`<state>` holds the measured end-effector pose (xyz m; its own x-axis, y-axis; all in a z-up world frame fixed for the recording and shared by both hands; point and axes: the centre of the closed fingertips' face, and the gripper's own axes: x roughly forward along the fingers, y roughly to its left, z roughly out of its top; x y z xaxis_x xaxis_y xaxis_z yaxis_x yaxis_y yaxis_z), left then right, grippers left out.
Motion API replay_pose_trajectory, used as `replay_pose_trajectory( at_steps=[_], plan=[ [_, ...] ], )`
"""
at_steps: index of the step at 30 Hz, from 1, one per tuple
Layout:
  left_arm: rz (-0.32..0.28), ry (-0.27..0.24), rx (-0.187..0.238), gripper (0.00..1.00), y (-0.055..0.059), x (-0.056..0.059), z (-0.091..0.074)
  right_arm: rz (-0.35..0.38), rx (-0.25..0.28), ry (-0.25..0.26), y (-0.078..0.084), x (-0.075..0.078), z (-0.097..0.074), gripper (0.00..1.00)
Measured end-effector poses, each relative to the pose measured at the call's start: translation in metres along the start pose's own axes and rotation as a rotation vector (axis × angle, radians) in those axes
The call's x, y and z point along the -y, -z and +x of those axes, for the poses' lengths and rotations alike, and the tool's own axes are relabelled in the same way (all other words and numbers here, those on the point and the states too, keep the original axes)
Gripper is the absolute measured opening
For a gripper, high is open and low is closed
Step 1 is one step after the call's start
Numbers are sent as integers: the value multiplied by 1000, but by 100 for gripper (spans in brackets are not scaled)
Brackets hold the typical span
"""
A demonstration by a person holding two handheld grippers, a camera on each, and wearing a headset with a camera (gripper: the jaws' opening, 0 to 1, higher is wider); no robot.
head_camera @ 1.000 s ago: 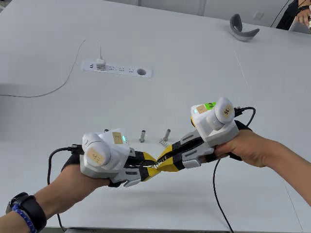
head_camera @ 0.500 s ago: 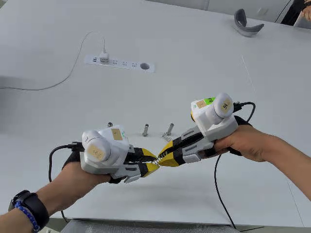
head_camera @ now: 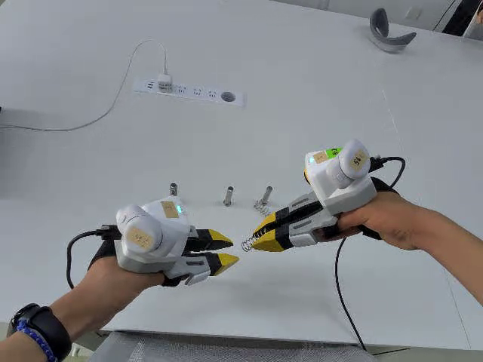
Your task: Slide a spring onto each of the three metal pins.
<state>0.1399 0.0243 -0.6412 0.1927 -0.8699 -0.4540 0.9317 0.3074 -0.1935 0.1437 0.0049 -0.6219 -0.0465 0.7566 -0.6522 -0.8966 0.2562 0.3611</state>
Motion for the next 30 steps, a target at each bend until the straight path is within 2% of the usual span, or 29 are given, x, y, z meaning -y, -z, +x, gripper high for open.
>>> replay_pose_trajectory(
  at_steps=[12, 25, 30],
  plan=[
    [-45, -61, 1, 19, 9, -14, -7, 39, -37, 60, 12, 17, 0, 12],
    [-62, -165, -35, 28, 29, -37, -17, 53, -84, 175, 15, 60, -8, 12],
    [-79, -190, -33, 32, 34, -44, -20, 62, -89, 202, 13, 74, -12, 12]
  ],
)
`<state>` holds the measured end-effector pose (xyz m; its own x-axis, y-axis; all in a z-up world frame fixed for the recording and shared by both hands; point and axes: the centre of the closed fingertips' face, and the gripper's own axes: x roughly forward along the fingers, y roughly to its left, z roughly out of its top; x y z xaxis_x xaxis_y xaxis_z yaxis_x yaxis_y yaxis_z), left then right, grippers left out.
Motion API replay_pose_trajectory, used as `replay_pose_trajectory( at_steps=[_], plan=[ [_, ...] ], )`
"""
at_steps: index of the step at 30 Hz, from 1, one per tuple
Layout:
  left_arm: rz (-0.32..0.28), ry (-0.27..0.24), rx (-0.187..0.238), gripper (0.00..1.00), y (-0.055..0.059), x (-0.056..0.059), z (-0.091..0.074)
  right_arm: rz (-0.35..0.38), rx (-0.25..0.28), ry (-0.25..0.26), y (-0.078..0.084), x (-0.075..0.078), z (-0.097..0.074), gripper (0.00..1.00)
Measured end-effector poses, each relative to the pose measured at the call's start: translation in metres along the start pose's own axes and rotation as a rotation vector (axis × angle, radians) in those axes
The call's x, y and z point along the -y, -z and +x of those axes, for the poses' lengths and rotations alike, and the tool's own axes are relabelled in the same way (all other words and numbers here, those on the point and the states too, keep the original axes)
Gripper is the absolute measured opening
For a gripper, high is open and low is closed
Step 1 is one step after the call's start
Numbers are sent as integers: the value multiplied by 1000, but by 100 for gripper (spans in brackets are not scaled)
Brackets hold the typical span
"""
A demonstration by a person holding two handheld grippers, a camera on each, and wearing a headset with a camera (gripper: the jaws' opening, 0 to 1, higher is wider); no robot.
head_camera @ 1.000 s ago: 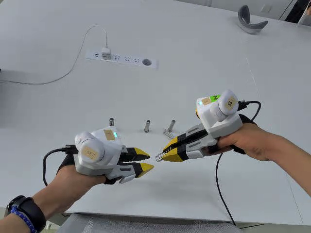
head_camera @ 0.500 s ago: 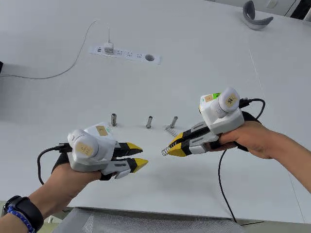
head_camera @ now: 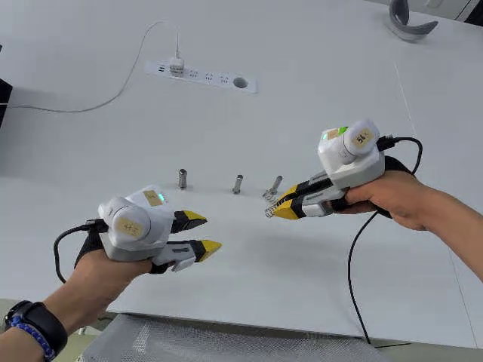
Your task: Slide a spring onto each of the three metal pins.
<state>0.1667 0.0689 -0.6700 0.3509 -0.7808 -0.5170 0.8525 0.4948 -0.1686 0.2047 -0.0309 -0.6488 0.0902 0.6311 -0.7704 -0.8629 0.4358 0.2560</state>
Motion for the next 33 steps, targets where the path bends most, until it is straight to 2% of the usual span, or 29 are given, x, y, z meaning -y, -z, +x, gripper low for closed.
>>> replay_pose_trajectory(
  at_steps=[3, 5, 11, 33],
  plan=[
    [-11, -16, -1, 34, 2, -5, -1, 5, -13, 22, 0, 10, 0, 12],
    [-20, -27, 1, 35, 2, -9, -2, 4, -25, 54, 2, 18, 2, 12],
    [-46, -62, 13, 39, 1, -19, -5, 29, -27, 82, 1, 31, 5, 12],
    [-113, -154, 10, 54, 12, -48, -17, 2, -62, 109, -15, 47, 20, 12]
  ],
)
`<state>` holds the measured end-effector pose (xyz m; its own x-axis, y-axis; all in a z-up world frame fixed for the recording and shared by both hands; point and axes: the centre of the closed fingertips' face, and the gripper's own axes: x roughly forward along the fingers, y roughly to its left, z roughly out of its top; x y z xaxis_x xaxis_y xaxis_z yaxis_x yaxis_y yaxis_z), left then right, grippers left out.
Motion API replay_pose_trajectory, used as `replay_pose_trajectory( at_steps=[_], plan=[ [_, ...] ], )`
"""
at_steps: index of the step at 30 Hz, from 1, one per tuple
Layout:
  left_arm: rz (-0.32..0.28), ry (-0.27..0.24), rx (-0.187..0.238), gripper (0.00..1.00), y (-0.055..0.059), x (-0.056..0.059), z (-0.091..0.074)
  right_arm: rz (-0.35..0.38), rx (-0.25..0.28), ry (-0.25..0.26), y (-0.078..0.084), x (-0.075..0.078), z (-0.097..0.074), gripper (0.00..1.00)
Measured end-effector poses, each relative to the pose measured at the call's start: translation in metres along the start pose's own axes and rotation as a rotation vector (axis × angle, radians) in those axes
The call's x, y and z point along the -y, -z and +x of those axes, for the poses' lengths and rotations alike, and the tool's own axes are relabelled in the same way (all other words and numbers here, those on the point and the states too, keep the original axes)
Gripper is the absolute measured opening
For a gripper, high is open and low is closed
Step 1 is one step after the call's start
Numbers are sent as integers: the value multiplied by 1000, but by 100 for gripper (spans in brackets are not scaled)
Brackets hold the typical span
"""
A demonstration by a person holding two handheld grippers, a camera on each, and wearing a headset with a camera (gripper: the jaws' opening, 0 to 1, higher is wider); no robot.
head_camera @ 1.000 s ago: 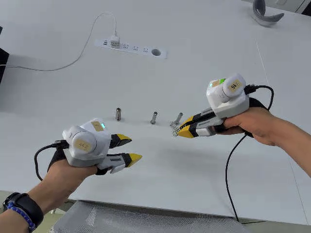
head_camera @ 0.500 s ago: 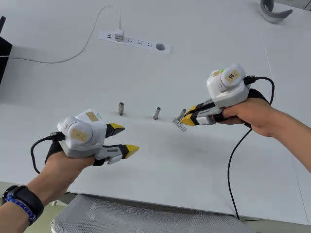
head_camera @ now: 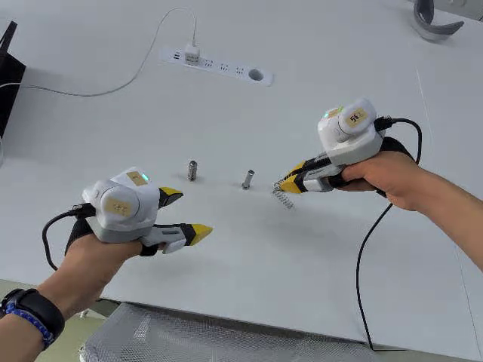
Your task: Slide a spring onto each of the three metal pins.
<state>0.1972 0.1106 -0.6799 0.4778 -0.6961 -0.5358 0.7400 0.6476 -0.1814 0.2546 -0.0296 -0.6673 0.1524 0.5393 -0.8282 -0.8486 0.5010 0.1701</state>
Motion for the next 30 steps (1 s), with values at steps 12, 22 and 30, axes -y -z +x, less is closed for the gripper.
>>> replay_pose_trajectory(
  at_steps=[12, 22, 30],
  plan=[
    [-32, -26, 3, 61, 1, -7, 0, 0, -22, 12, -11, 7, 9, 12],
    [-7, -18, -9, 67, -2, -6, 2, -8, -44, 15, -18, 13, 20, 12],
    [-22, -26, -5, 71, -4, -10, 1, -15, -45, 8, -27, 16, 28, 12]
  ],
)
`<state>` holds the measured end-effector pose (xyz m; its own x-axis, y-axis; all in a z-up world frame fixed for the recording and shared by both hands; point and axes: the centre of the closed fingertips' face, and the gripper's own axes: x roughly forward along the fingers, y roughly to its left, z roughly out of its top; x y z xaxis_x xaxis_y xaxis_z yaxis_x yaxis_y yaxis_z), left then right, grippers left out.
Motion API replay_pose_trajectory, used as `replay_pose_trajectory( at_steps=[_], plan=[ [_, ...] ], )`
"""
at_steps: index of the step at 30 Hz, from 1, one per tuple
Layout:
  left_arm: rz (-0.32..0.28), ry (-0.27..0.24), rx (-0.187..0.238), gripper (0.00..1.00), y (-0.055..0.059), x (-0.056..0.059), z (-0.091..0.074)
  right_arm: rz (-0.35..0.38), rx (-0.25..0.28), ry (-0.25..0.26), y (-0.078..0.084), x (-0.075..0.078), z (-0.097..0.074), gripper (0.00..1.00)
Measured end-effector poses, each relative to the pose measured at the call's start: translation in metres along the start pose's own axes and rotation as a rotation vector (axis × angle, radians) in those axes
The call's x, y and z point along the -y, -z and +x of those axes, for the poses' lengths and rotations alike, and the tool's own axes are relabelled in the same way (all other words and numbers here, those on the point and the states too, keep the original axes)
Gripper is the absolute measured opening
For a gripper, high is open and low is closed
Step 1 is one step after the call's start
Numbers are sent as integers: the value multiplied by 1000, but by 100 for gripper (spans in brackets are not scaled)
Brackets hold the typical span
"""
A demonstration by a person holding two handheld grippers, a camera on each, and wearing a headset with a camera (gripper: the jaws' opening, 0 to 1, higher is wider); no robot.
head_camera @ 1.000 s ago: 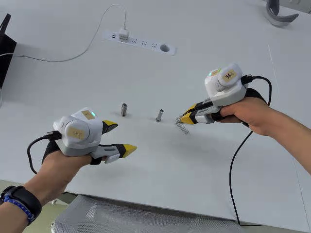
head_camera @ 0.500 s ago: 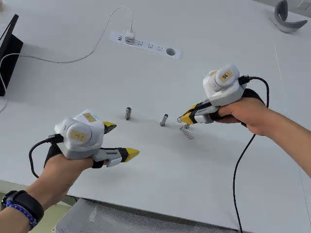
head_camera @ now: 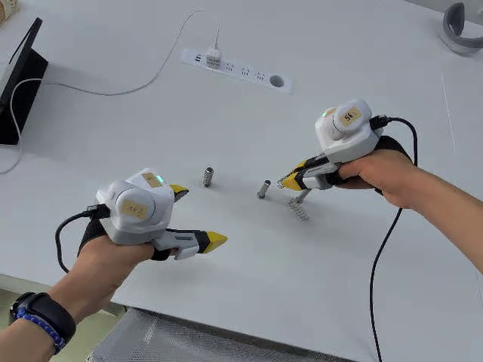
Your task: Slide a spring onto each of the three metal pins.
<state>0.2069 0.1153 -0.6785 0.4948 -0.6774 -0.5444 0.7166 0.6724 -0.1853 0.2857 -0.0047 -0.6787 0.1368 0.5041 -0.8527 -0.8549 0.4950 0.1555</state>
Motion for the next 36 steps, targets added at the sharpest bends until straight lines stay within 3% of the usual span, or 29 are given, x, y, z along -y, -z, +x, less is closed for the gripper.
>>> replay_pose_trajectory(
  at_steps=[12, 36],
  plan=[
    [-31, -11, -1, 72, 8, -4, -6, -24, -18, -23, -9, -3, 11, 12],
    [-55, -23, -6, 72, 17, -11, -12, -97, -72, -37, -11, -8, 28, 13]
  ],
)
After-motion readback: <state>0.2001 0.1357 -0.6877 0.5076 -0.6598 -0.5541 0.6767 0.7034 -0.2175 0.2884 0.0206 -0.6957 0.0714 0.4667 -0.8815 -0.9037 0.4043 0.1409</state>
